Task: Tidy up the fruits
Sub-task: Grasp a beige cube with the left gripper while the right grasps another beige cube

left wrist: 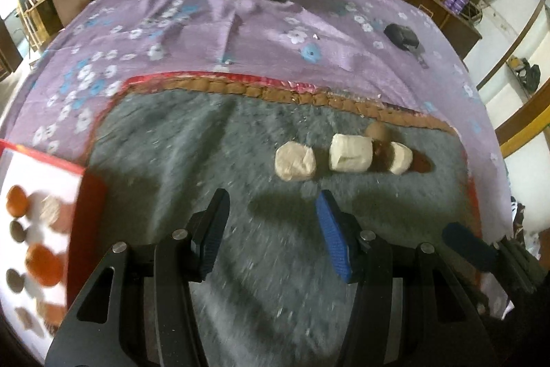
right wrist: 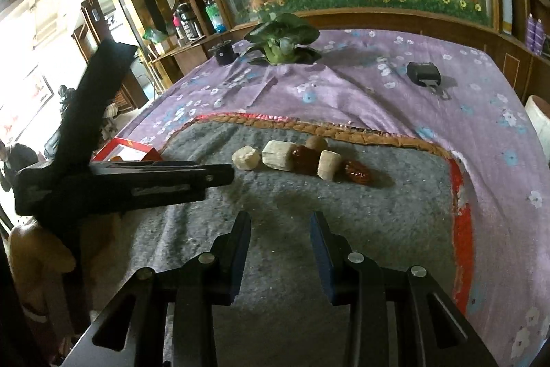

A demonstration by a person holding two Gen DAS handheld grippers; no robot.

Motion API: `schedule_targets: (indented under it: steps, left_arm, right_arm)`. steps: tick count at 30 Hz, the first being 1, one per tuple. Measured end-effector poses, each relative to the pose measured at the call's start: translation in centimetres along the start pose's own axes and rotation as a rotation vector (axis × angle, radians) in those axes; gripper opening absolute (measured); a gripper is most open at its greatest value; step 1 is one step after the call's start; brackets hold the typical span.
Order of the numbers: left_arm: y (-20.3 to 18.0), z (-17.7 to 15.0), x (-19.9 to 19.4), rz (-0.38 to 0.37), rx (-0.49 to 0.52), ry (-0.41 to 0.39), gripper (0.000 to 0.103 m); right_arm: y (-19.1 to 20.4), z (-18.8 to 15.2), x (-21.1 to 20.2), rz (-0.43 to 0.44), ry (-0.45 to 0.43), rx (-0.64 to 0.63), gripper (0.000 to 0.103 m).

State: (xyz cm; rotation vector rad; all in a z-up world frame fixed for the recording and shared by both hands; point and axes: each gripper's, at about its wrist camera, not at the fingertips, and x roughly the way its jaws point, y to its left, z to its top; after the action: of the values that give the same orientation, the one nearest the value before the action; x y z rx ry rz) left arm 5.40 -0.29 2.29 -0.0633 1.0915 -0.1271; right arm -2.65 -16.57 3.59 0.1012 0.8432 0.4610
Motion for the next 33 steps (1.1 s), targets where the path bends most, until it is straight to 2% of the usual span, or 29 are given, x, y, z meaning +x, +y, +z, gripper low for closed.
schedule_targets:
  steps: [3, 5, 11, 12, 13, 14, 17, 19, 22, 24, 27, 30, 33]
  left_arm:
    - [-0.3, 0.6, 1.1, 0.003, 0.001, 0.009, 0.053]
    - [-0.5, 0.9, 1.1, -0.005, 0.003, -0.016, 0.056]
    - [-0.7, 1.3, 1.5, 0.008, 0.012, -0.043, 0.056]
    - [-0.8, 1.2, 1.6, 0.014, 0.023, -0.048, 0.055]
    - [-0.9, 1.0, 1.6, 0.033, 0.038, -0.057, 0.046]
    - [-0.9, 0.8, 1.5, 0.049, 0.050, -0.070, 0.042]
    - [-0.3, 0.6, 1.1, 0.011, 0.040, -0.073, 0.027]
    - [0.0, 0.4, 0.7, 0.008, 0.028, -0.071, 0.027]
    - [0.6, -0.3, -0.5, 0.049, 0.027, -0.101, 0.027]
    - [1.5, -0.8, -1.3, 0.044, 0.012, -0.105, 0.027]
    - [2.7, -1.6, -2.6, 0.042, -0.002, -0.117, 0.027]
    - [3.6, -2.1, -3.6, 0.034, -0.011, -0.122, 0.027]
    - [4.5, -2.5, -4.4, 0.041, -0.021, -0.138, 0.027]
  right_arm:
    - [-0.5, 0.1, 0.3, 0.005, 0.005, 0.007, 0.036]
    - [-0.7, 0.2, 0.4, 0.005, 0.004, 0.006, 0.038]
    - [-1.5, 0.8, 0.9, -0.002, 0.009, 0.026, 0.039]
    - [-1.6, 0.9, 1.0, -0.004, 0.012, 0.027, 0.039]
    - [-1.5, 1.0, 1.1, -0.007, 0.014, 0.027, 0.039]
    - [-1.5, 1.1, 1.2, -0.011, 0.017, 0.025, 0.039]
    - [-1.1, 1.4, 1.7, 0.003, 0.031, 0.021, 0.039]
    - [-0.5, 1.7, 2.2, 0.026, 0.042, 0.013, 0.039]
    - [0.4, 2.3, 3.0, 0.038, 0.045, -0.007, 0.039]
    - [0.9, 3.3, 4.2, 0.073, 0.056, -0.001, 0.039]
    - [1.0, 4.0, 5.5, 0.076, 0.074, 0.002, 0.039]
    - [1.3, 5.0, 7.2, 0.044, 0.100, -0.010, 0.039]
    - [2.7, 6.0, 7.7, 0.045, 0.067, -0.047, 0.039]
